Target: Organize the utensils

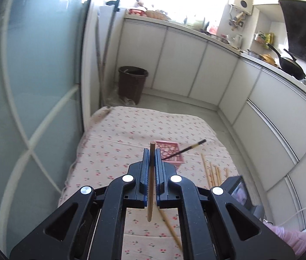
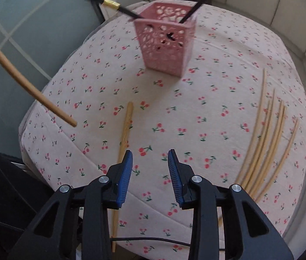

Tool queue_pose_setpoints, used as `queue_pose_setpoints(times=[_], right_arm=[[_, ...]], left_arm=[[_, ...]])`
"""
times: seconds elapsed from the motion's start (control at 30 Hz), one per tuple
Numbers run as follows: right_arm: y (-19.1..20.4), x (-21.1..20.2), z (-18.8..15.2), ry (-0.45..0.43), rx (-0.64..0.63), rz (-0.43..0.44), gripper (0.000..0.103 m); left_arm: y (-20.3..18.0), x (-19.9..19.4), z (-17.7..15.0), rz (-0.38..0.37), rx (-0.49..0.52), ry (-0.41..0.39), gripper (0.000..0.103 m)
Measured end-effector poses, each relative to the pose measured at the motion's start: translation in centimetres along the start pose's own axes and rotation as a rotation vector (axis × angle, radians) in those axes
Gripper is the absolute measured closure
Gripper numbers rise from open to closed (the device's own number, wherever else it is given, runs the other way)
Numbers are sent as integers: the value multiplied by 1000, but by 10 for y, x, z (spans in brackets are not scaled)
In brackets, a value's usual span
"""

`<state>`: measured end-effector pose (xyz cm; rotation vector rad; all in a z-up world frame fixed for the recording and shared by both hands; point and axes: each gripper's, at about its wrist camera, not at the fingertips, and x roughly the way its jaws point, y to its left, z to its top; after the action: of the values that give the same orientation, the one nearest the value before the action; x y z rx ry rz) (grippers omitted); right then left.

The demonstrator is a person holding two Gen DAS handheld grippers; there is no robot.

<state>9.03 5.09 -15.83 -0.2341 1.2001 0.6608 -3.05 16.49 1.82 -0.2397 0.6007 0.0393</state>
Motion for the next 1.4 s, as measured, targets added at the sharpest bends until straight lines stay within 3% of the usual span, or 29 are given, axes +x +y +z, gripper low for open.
queue_pose_setpoints(times=[0.07,0.17,0.4,0.43,0.5,0.63,0.77,1.1,1.4], right_arm=[[10,9,5,-4,11,-6,67],[18,21,15,-11,40,-11,48],[25,56,36,57,69,-57,48],[29,55,36,30,51,-85,52],[26,54,38,26,70,-67,96],[11,42,34,9,100,-55,96],[4,0,23,-110,99,-60,96],[10,-155,-7,-436,33,-115,95],[-10,-274,8,-697,119,-105,95]], left_arm=[[9,-2,-1,8,-19,-4,99],[20,-3,-3,11,-50,-1,99],[33,-7,-3,5,-86,-4,99],[34,-7,-3,5,-89,-6,99],[36,-8,-3,7,-90,-9,99],[36,-9,-3,9,-92,-9,99],[35,-10,-3,10,-83,-10,99],[7,-26,8,-28,-47,-47,99],[-24,-33,52,-91,-27,-122,99]])
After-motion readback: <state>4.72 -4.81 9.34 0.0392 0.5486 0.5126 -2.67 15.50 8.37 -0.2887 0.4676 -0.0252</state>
